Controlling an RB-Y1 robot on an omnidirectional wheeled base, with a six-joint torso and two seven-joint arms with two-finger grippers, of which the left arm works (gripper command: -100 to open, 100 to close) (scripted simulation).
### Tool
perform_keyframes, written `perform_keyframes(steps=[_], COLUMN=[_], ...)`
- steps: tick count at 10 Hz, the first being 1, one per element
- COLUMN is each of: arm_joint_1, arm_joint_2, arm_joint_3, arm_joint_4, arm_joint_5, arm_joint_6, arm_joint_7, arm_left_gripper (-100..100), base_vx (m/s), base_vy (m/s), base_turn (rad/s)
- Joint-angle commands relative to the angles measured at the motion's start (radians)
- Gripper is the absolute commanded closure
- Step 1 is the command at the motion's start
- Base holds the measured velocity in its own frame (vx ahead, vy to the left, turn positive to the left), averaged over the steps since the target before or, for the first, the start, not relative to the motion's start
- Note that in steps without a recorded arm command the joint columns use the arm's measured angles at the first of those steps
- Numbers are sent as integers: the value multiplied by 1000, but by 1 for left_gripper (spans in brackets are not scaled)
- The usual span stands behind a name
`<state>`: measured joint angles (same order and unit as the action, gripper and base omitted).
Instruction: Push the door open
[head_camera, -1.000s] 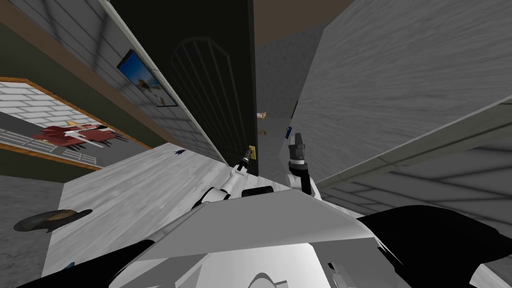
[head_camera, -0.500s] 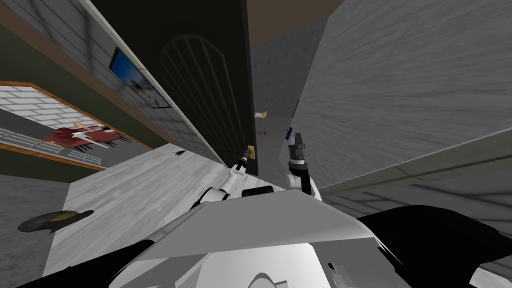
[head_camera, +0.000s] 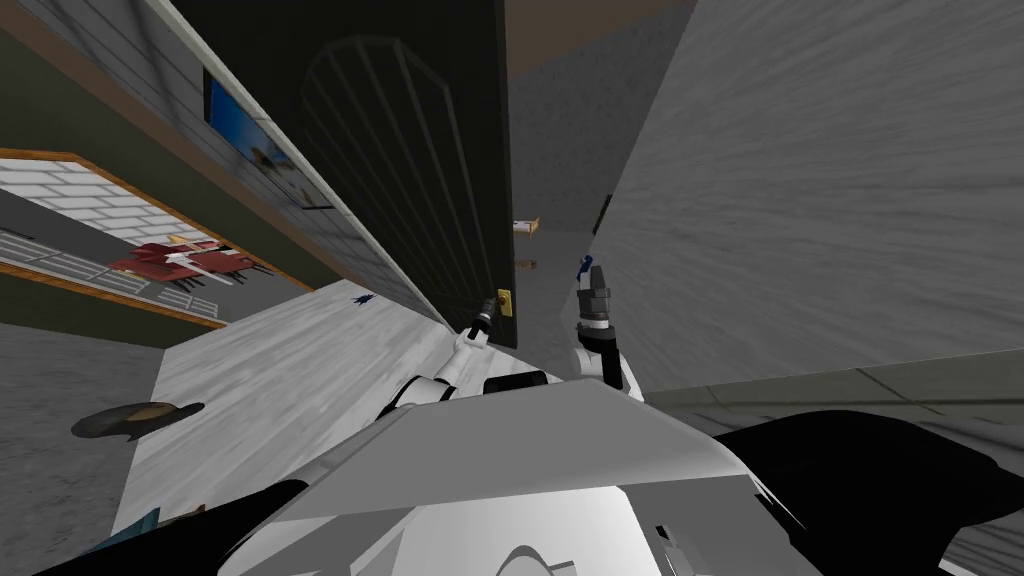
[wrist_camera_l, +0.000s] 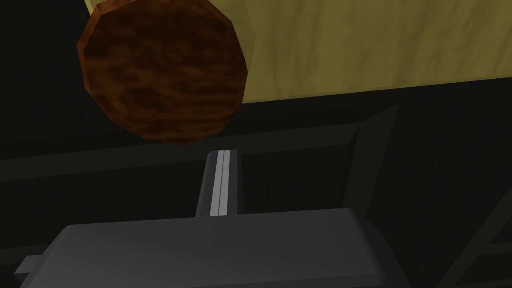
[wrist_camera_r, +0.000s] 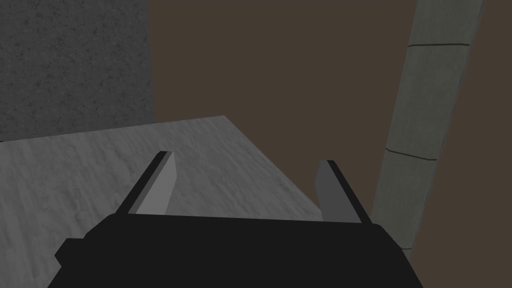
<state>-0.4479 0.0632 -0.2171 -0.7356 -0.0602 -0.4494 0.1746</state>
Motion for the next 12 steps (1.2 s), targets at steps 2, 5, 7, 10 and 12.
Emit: perform_keyframes(steps=[2,5,7,10,12], arm_joint_1=[3,5,7,2,1], arm_joint_2=[0,-12,-28,-22,-17], arm_joint_3=[-8,-18,-24,-20,-16], arm_joint_4=[-1,-4,-6,7,8], arm_joint_5=[1,2,3,4,5], arm_joint_6=[0,3,5,-1,-3], arm_joint_7=[8,17,23,21,19], arm_left_gripper=[-100,-100,-100,-100,-100], base_vx=[-186,-197,-191,-72,187], base_vy=[41,52,43,7,-56], base_turn=[0,2,5,-13,-15])
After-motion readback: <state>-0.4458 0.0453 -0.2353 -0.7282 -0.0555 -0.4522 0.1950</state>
